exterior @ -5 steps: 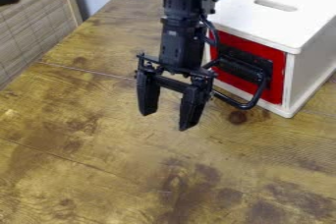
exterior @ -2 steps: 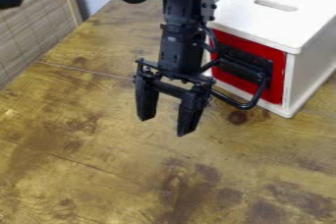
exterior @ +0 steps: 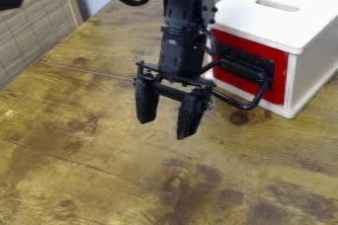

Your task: Close the drawer

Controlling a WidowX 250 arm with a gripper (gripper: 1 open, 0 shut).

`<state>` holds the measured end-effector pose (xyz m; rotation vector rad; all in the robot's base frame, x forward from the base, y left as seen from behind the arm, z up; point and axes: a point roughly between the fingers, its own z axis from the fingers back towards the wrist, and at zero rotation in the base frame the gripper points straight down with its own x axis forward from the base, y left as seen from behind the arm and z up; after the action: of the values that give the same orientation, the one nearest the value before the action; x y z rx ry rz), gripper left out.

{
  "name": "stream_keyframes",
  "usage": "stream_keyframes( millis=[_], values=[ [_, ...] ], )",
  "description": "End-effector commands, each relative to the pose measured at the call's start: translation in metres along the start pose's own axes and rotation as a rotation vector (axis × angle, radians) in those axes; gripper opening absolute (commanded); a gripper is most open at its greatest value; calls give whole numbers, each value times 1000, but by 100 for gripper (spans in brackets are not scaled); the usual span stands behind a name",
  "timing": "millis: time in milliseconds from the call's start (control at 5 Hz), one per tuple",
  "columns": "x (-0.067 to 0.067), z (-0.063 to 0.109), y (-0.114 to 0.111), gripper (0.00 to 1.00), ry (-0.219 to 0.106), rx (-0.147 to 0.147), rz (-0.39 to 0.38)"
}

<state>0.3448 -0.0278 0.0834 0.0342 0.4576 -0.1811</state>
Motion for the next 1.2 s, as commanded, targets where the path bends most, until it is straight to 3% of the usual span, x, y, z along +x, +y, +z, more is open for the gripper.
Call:
stream_keyframes(
  millis=[0, 800, 1000],
  values=[
    [-6, 15, 6, 100, -49, 9, 6],
    [-36, 53, -1, 100, -185, -38, 12],
    [-41, 56, -1, 100, -204, -42, 17]
  ],
)
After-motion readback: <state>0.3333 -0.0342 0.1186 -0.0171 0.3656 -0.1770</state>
